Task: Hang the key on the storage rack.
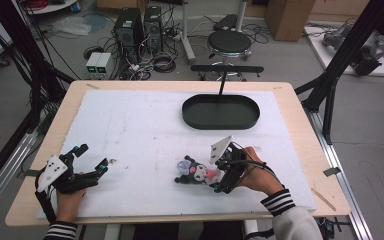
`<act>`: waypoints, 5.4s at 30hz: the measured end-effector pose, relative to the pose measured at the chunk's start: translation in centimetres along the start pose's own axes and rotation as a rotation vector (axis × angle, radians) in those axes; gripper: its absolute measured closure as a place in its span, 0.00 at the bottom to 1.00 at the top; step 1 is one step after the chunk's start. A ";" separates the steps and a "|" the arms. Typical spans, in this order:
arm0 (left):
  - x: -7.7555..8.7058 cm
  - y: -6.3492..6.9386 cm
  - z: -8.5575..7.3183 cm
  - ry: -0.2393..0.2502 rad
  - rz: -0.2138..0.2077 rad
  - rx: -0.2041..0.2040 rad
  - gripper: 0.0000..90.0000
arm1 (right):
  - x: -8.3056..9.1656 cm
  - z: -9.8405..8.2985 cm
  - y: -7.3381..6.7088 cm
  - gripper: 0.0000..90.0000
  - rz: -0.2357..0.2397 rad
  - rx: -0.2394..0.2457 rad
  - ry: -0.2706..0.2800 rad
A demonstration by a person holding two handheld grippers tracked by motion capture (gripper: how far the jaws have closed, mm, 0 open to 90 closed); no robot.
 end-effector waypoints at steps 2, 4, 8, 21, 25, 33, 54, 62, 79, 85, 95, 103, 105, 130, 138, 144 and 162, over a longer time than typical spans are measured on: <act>0.0 0.0 0.0 -0.001 0.001 0.000 0.12 | -0.2 -0.1 0.0 0.02 0.002 0.002 -0.013; 0.0 0.0 0.0 -0.001 0.001 -0.001 0.12 | -0.6 -0.4 0.0 0.02 -0.005 0.004 -0.053; 0.0 0.0 0.0 0.000 0.001 0.001 0.12 | -1.0 -0.5 -0.2 0.06 0.013 -0.007 -0.070; 0.0 0.0 0.0 -0.001 0.001 0.000 0.12 | -1.8 -0.7 -0.5 0.22 0.076 -0.054 -0.111; 0.0 0.0 0.0 -0.001 0.001 0.001 0.12 | -2.0 -0.7 -0.5 0.47 0.101 -0.068 -0.131; 0.0 0.0 0.0 -0.001 0.001 0.000 0.12 | -1.8 -0.6 -0.3 0.60 0.116 -0.092 -0.126; 0.0 0.0 0.0 -0.001 0.001 0.000 0.12 | 1.1 0.4 1.1 0.61 0.099 -0.203 0.104; 0.0 0.0 0.0 0.000 0.001 0.001 0.12 | 3.4 0.1 2.8 0.61 0.021 -0.313 0.213; 0.0 0.0 0.0 0.002 -0.001 0.001 0.12 | 9.0 -1.3 7.8 0.61 -0.260 -0.523 0.399; 0.0 0.0 0.0 0.002 -0.001 0.000 0.12 | 11.1 -1.7 9.4 0.61 -0.337 -0.570 0.461; 0.0 0.0 0.0 0.003 0.001 0.001 0.12 | 14.1 -1.8 11.6 0.61 -0.422 -0.619 0.536; 0.0 0.0 0.0 0.003 0.001 0.000 0.12 | 15.9 -2.1 13.1 0.61 -0.474 -0.664 0.546; 0.0 0.0 0.0 0.003 0.001 0.000 0.12 | 15.9 -2.1 13.2 0.61 -0.473 -0.672 0.545; 0.0 0.0 0.0 -0.001 0.001 -0.001 0.12 | 17.2 -0.7 17.6 0.61 -0.524 -0.722 0.551; 0.0 0.0 0.0 -0.001 0.001 0.001 0.12 | 17.1 -1.0 18.6 0.61 -0.545 -0.736 0.567; 0.0 0.0 0.0 -0.002 0.001 0.000 0.12 | 17.1 -1.3 19.0 0.61 -0.553 -0.749 0.575; 0.0 0.0 0.0 -0.002 0.000 -0.003 0.12 | 15.6 -3.6 18.7 0.60 -0.535 -0.800 0.573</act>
Point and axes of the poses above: each handheld gripper's, and its own axes: x roughly backward along the jaws, z roughly out of its top, y roughly to its right, the point moved 10 cm from there along -x, roughly forward along the jaws, and after that the axes turned 11 degrees about z, right-handed, at the moved point
